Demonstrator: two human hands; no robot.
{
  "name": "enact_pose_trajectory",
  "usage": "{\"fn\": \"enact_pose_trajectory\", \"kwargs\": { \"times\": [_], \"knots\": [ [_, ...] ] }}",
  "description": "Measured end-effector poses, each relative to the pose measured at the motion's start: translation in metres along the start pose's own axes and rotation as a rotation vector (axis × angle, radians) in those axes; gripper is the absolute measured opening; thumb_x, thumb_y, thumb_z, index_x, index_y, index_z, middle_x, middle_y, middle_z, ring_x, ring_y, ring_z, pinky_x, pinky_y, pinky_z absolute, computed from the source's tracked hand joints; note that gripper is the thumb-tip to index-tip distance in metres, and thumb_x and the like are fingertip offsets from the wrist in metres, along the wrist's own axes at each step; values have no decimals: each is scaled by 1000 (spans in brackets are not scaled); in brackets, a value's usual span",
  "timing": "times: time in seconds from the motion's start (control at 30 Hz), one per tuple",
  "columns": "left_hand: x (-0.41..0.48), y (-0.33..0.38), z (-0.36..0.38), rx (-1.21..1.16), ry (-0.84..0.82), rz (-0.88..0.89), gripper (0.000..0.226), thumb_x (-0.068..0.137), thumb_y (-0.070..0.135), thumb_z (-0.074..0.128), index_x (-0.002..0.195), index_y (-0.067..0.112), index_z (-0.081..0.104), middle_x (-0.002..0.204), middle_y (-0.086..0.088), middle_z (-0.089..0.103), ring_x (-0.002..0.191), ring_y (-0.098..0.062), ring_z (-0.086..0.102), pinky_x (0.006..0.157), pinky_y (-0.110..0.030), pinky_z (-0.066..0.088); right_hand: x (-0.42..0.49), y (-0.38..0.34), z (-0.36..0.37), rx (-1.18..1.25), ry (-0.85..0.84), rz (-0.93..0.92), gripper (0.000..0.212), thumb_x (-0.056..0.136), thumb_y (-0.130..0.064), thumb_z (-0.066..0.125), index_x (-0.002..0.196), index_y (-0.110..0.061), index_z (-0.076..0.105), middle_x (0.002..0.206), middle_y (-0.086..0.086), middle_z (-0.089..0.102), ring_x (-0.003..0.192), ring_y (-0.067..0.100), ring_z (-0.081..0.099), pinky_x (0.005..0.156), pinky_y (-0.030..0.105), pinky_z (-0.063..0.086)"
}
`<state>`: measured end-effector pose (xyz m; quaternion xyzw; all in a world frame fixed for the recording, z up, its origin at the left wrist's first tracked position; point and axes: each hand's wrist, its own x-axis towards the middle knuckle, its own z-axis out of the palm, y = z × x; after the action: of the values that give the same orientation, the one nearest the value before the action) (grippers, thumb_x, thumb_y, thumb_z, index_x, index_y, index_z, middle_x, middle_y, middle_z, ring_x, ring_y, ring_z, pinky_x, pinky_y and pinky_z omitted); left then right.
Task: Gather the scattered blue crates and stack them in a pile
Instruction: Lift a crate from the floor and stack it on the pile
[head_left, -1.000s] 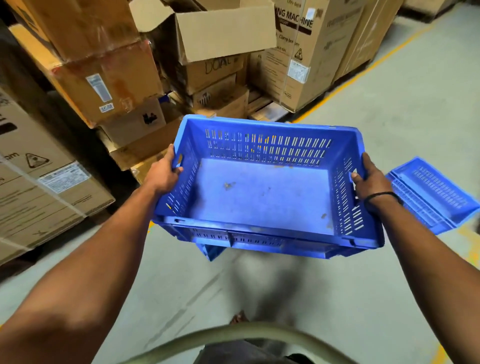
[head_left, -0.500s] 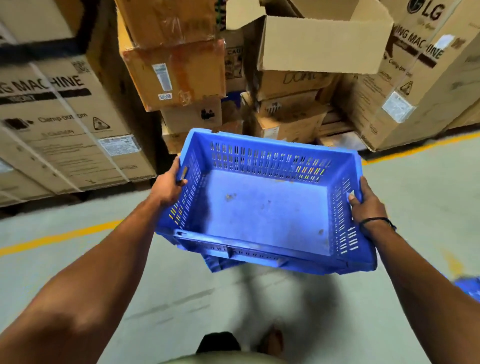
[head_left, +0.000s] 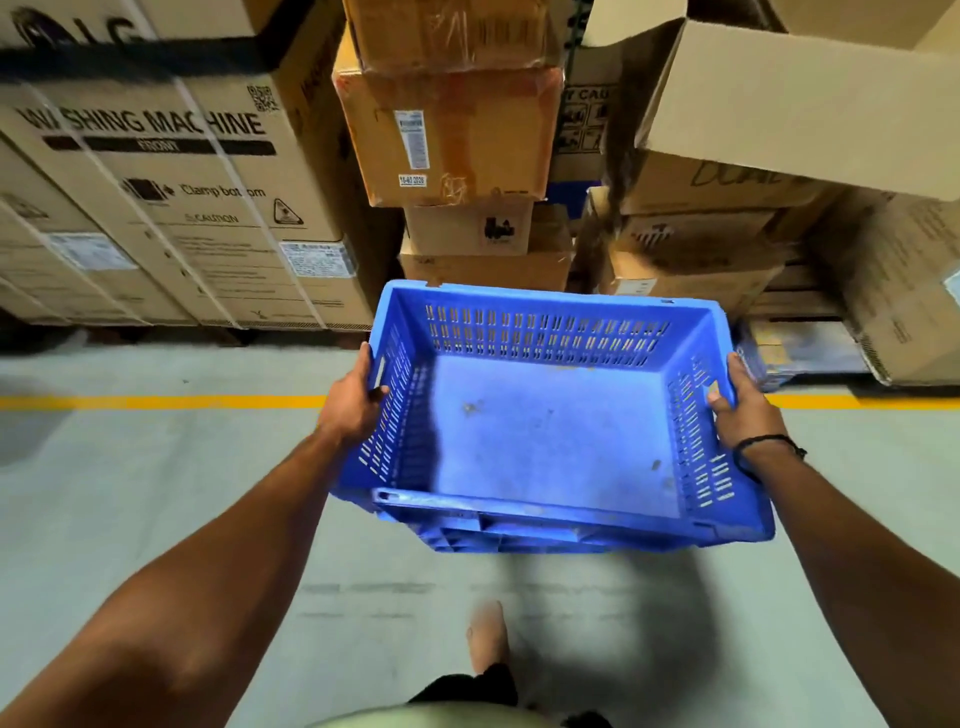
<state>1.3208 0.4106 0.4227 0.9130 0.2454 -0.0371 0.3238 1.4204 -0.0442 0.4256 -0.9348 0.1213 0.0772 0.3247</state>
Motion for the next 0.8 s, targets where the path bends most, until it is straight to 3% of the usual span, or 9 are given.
{"fn": "enact_pose_trajectory", "kwargs": {
  "times": [0.3, 0.47, 0.7, 0.8],
  "knots": [
    [-2, 5, 21, -61, 20, -87, 65, 92, 23, 52, 146, 29, 16, 124, -17, 60, 98, -39, 64, 81, -47, 53, 65, 10, 13, -69, -92, -56, 60, 95, -25, 50, 148, -33, 22, 143, 17, 45, 122, 43, 48, 101, 43, 38],
    [0, 12, 38, -86, 42, -86, 59, 92, 16, 51, 143, 27, 22, 122, -16, 60, 91, -34, 64, 77, -44, 54, 86, 24, 20, -78, -116, -84, 62, 95, -23, 49, 149, -33, 19, 145, 20, 41, 125, 44, 44, 105, 48, 35],
    [8, 14, 49, -46, 40, -108, 66, 94, 19, 49, 148, 24, 13, 136, -14, 52, 111, -37, 58, 91, -47, 50, 95, 28, 21, -134, -89, -110, 60, 96, -24, 48, 149, -32, 20, 130, 28, 53, 111, 47, 53, 92, 45, 42],
    [5, 11, 51, 61, -4, -120, 68, 95, 32, 46, 150, 23, 6, 154, -8, 28, 132, -34, 41, 105, -48, 40, 93, 25, 20, -185, -88, -113, 61, 97, -23, 46, 150, -30, 18, 122, 32, 56, 105, 49, 55, 86, 43, 43]
  ]
}}
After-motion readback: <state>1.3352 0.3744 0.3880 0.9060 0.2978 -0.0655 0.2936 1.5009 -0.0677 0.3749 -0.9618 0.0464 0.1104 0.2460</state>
